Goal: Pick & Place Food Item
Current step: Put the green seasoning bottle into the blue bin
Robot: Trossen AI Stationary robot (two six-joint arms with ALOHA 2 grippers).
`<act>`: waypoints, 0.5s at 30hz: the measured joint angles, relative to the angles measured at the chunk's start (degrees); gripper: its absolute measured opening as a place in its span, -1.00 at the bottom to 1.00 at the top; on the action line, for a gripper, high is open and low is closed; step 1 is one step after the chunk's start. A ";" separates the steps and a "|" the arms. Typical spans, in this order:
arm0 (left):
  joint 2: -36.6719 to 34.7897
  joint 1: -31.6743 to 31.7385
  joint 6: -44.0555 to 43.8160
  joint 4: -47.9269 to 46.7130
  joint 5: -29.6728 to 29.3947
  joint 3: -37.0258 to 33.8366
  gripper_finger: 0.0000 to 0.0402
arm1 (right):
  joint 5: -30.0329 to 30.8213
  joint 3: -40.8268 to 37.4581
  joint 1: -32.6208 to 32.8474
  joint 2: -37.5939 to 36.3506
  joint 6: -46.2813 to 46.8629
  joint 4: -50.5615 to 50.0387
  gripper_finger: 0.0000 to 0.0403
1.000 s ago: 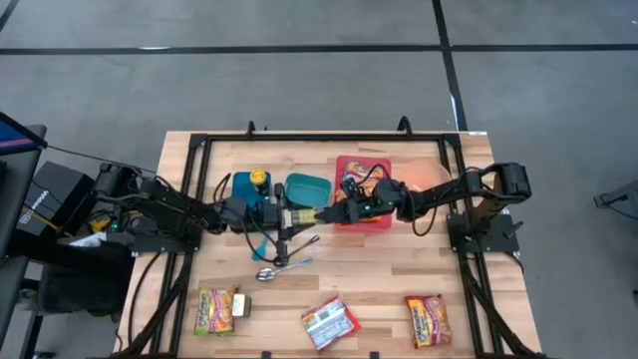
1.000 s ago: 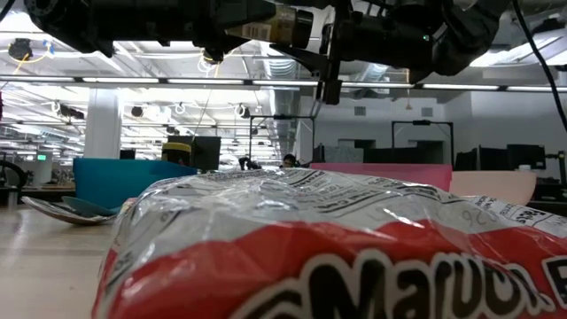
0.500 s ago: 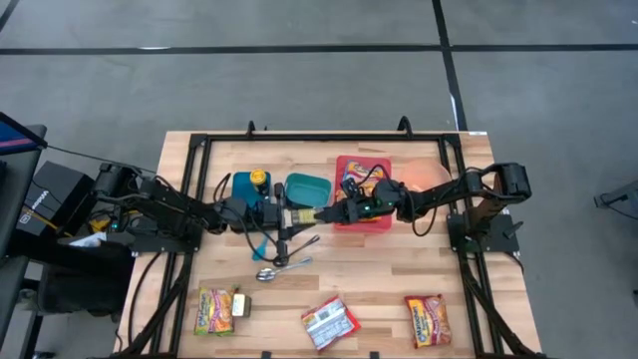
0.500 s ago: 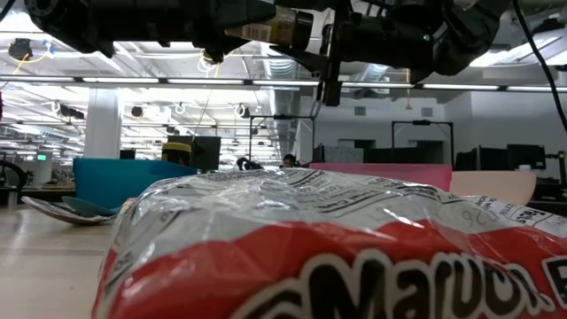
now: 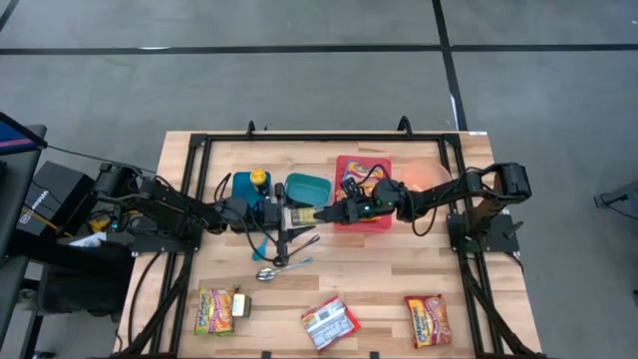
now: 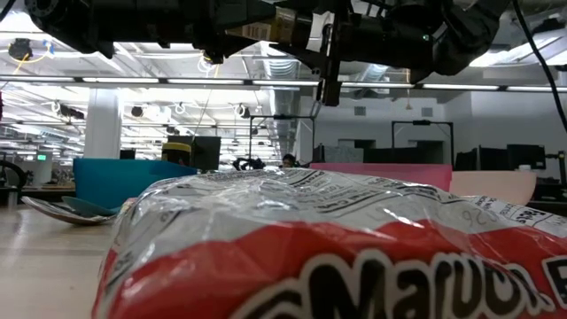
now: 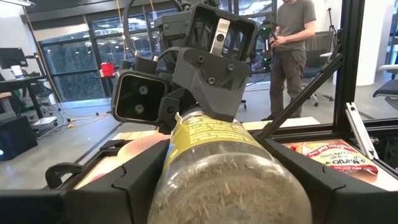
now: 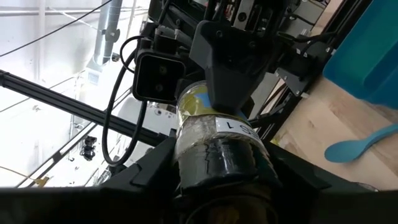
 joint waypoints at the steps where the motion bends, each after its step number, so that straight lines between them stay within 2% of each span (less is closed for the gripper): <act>1: 0.00 0.00 0.00 -0.05 0.00 0.00 0.25 | 0.00 0.00 0.00 0.00 -0.02 -0.02 -0.04; 7: 0.00 0.00 -0.02 -0.11 0.01 0.00 0.25 | 0.00 -0.01 0.00 0.00 0.02 -0.04 0.02; 15: 0.00 0.00 -0.02 -0.09 -0.02 0.00 0.23 | -0.02 0.00 0.00 0.00 -0.46 -0.11 -0.04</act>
